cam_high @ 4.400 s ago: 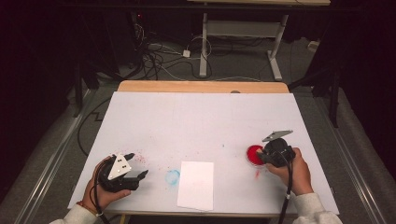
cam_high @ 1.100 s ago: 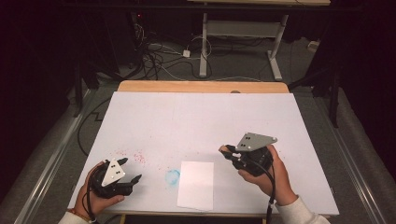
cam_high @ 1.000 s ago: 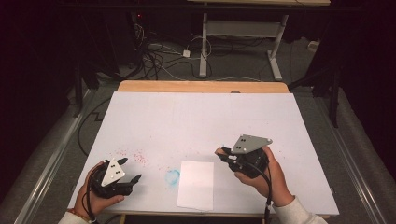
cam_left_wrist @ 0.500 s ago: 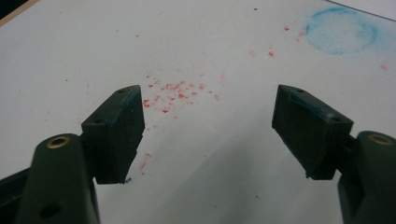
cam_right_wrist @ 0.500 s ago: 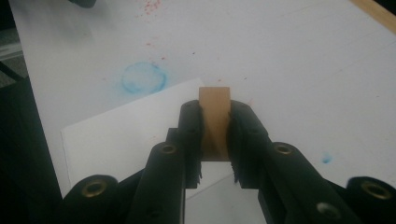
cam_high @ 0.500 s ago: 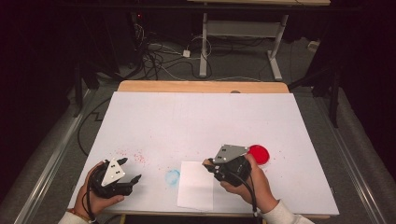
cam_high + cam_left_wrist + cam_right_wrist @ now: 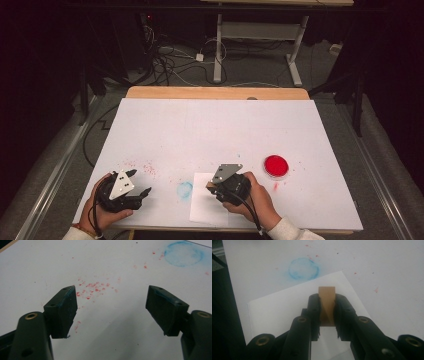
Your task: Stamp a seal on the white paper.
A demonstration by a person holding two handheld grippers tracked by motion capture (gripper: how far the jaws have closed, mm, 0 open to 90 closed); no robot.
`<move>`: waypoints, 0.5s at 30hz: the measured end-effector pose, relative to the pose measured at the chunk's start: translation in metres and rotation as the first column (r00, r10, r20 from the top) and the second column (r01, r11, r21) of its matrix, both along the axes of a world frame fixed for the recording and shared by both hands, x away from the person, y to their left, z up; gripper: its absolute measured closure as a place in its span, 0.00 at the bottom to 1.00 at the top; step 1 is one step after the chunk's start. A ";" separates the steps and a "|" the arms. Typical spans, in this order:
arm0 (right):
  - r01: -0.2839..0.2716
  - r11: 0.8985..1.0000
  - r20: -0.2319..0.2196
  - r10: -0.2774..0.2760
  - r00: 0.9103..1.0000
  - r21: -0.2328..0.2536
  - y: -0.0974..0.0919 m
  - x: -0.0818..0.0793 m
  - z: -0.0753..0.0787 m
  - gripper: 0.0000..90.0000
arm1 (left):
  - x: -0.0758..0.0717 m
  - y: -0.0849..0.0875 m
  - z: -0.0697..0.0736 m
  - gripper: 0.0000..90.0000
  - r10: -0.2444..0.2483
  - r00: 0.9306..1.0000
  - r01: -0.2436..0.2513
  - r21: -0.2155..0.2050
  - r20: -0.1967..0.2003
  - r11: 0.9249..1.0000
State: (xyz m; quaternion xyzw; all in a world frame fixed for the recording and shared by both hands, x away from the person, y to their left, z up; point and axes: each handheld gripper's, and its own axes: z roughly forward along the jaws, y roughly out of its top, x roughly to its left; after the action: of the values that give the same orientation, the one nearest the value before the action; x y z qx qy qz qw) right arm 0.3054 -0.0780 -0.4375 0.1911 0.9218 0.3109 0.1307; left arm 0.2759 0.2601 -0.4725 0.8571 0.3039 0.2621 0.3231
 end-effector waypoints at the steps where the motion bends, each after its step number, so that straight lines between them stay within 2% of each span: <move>1: -0.007 1.000 0.000 0.007 1.000 -0.007 0.001 0.001 -0.002 0.85 | 0.000 0.000 0.000 0.28 0.000 1.000 0.000 0.000 0.001 1.000; 11: -0.020 0.999 -0.036 0.019 0.999 -0.046 0.008 0.003 -0.013 0.85 | 0.000 0.000 0.000 0.28 -0.002 1.000 0.002 0.002 -0.001 1.000; 15: -0.020 0.996 -0.040 0.017 0.999 -0.085 0.010 0.005 -0.020 0.85 | 0.000 0.000 0.000 0.28 -0.003 1.000 0.003 0.003 -0.001 1.000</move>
State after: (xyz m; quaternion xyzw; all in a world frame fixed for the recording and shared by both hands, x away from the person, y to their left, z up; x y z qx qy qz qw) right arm 0.3108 -0.0684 -0.4577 0.1830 0.9384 0.2687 0.1175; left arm 0.2759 0.2600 -0.4727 0.8581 0.3026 0.2616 0.3221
